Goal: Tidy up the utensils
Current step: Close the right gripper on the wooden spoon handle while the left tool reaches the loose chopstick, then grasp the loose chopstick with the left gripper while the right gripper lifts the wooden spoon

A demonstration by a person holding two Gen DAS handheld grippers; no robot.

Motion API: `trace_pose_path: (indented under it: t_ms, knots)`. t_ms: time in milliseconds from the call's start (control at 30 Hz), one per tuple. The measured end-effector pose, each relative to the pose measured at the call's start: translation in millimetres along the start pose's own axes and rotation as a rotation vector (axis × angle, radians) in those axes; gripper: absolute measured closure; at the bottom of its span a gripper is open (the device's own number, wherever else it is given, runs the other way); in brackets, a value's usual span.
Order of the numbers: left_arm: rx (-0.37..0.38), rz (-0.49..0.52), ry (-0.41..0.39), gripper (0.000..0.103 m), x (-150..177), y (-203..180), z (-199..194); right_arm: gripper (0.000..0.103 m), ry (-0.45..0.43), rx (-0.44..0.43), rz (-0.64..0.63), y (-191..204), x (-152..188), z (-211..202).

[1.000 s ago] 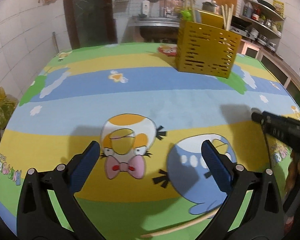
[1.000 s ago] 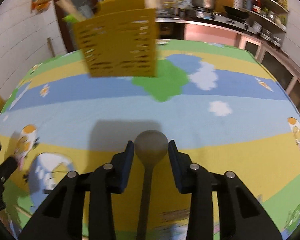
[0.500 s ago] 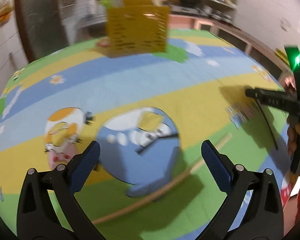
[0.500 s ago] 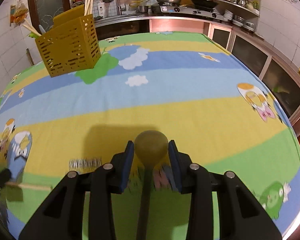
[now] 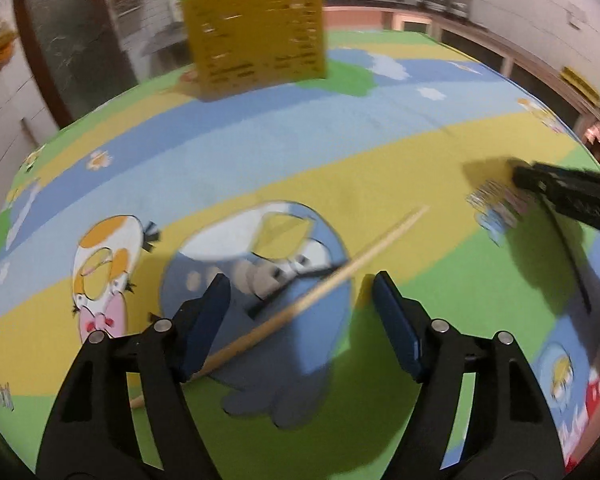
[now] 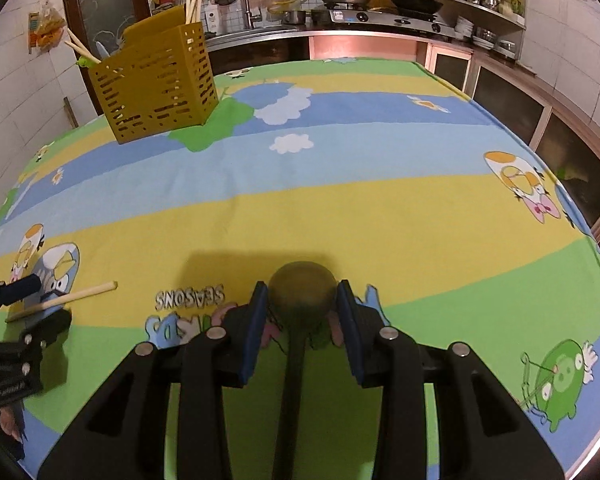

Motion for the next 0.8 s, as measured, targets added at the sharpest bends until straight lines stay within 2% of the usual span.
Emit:
trace_pose_path:
  t_ms: [133, 367, 567, 667, 733, 767, 800]
  knots:
    - [-0.001, -0.078, 0.03, 0.031, -16.4, 21.9, 14.7, 0.067, 0.0, -0.02, -0.014, 12.8, -6.5, 7.4]
    - [-0.032, -0.089, 0.064, 0.031, -51.9, 34.4, 42.5, 0.067, 0.0, -0.039, -0.015, 22.8, -16.4, 17.1]
    - [-0.038, -0.072, 0.058, 0.031, -70.9, 35.3, 55.0, 0.067, 0.003, -0.043, -0.018, 24.3, -24.1, 23.3]
    - [-0.027, -0.076, 0.06, 0.038, -79.3, 38.1, 61.1, 0.067, 0.004, -0.041, -0.016, 26.0, -28.8, 27.8]
    - [-0.014, -0.074, 0.067, 0.052, -85.9, 39.5, 65.0, 0.067, 0.005, -0.039, -0.022, 28.4, -31.3, 30.2]
    - [-0.012, -0.067, 0.073, 0.055, -88.7, 40.0, 66.1, 0.067, 0.007, -0.04, -0.025, 29.5, -32.4, 31.1]
    - [-0.006, -0.064, 0.078, 0.064, -90.4, 39.4, 66.8, 0.067, 0.008, -0.041, -0.026, 29.8, -33.2, 31.5]
Point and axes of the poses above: each gripper's, at about its wrist camera, not at the fingertips, and z roughly the way its jaws point, y to its left, x to its underside, the point moved 8 cm from there along z, roughly the way its jaws point, and after that the axes turned 3 degrees about z, right-handed, at the moved point
